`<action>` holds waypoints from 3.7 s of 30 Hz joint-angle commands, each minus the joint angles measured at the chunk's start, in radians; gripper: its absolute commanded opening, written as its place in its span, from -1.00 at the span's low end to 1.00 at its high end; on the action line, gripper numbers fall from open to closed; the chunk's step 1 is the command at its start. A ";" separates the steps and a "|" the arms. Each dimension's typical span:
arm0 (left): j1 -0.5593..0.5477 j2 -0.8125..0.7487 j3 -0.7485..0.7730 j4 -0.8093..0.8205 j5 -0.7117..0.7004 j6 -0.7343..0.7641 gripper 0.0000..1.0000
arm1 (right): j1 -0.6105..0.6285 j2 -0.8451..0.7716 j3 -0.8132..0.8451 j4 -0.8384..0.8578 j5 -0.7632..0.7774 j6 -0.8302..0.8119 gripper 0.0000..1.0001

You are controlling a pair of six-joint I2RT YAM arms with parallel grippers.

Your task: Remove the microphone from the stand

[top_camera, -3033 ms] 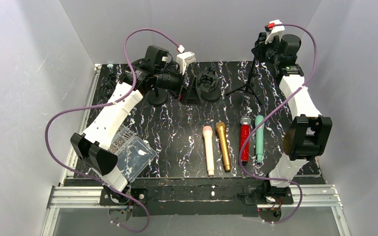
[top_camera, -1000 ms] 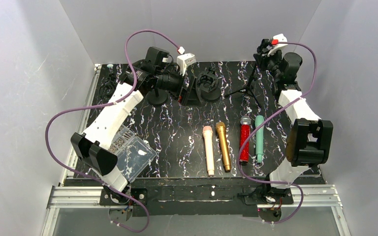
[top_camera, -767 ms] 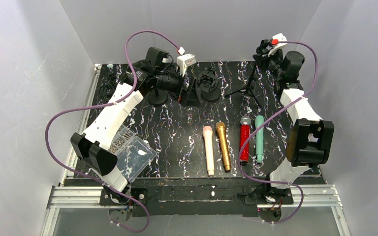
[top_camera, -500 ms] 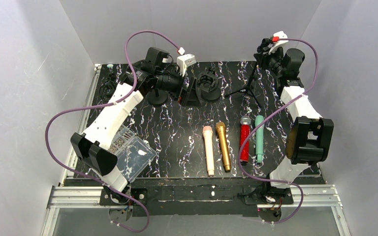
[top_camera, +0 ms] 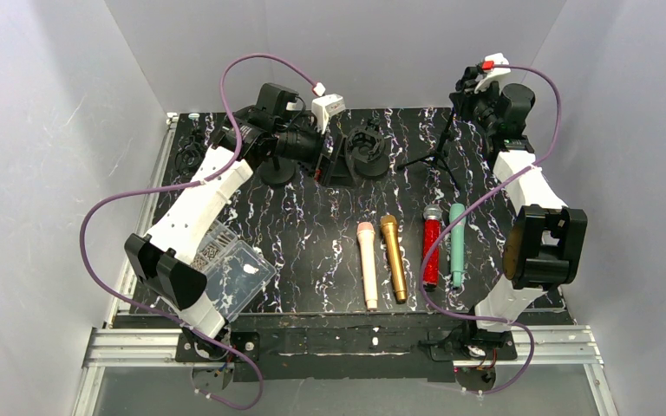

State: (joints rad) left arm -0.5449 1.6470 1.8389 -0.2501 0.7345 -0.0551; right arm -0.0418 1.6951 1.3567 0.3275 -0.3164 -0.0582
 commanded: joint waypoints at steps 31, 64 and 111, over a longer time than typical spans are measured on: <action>0.005 -0.007 0.024 -0.011 0.055 0.008 0.99 | -0.008 -0.047 -0.025 -0.432 -0.050 -0.081 0.32; 0.005 0.014 0.036 0.021 0.061 -0.012 0.99 | -0.012 0.096 0.423 -0.492 0.021 0.113 0.05; 0.005 -0.007 0.011 0.006 0.062 0.004 0.99 | -0.010 0.067 0.117 -0.365 0.023 0.070 -0.97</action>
State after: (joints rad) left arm -0.5449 1.6638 1.8465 -0.2153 0.7479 -0.0631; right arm -0.0505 1.7748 1.4971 -0.0193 -0.3012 0.0261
